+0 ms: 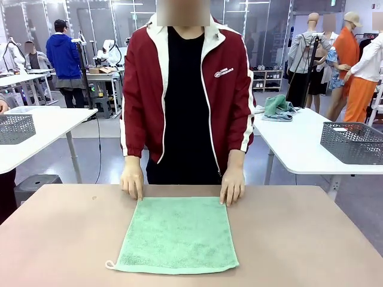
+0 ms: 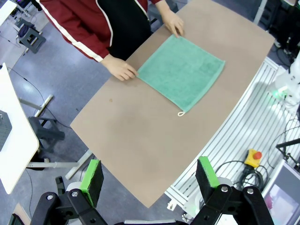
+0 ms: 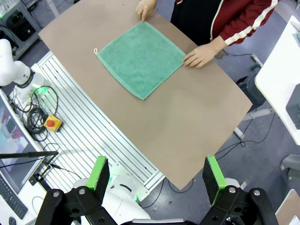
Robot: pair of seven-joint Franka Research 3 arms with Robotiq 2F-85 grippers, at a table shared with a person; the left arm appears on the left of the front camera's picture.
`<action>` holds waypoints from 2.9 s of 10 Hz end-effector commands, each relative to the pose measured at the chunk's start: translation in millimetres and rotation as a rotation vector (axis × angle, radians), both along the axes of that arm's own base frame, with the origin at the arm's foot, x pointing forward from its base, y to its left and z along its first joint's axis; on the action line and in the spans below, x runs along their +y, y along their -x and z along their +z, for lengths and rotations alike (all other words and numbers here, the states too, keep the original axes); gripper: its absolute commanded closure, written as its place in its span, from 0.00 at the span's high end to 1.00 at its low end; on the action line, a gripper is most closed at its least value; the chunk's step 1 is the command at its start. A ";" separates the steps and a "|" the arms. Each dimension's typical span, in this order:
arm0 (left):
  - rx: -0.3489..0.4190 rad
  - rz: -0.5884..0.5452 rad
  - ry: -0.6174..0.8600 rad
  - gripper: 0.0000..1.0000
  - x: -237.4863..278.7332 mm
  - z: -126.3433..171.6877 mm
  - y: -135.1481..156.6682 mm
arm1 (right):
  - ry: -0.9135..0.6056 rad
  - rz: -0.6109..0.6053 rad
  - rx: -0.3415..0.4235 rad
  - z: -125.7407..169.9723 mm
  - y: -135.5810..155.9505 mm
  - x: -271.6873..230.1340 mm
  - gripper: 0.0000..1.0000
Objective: Fold the towels and place them in the basket.
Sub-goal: When a person lays out a Towel with hook on the table, fold it in half twice.
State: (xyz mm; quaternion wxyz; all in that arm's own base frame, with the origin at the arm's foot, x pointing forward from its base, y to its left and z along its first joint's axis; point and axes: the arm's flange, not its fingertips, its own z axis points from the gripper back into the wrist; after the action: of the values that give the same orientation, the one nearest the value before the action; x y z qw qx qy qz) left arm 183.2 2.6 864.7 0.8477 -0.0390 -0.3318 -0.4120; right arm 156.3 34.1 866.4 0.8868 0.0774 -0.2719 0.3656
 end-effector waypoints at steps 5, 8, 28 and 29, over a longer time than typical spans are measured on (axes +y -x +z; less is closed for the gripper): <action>-0.066 -0.129 -0.117 1.00 -51.7 -5.9 -0.3 | 0.071 0.168 -0.011 -9.1 -5.6 41.3 1.00; -0.098 -0.298 -0.258 1.00 -126.7 -41.3 9.6 | 0.186 0.391 -0.025 -37.9 -1.5 116.5 1.00; -0.053 -0.562 -0.637 1.00 -257.1 -238.9 12.9 | 0.421 0.818 0.112 -234.4 -12.0 243.2 1.00; -0.034 -0.536 -0.702 1.00 -274.4 -258.9 10.2 | 0.436 0.814 0.132 -253.0 -16.5 248.7 1.00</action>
State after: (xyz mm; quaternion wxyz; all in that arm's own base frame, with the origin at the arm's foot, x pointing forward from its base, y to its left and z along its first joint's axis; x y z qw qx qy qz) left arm 167.6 -248.4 623.3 0.6591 0.1456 -0.1768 -0.7163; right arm 169.7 272.3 634.3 0.6780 0.0088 -0.0818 0.7304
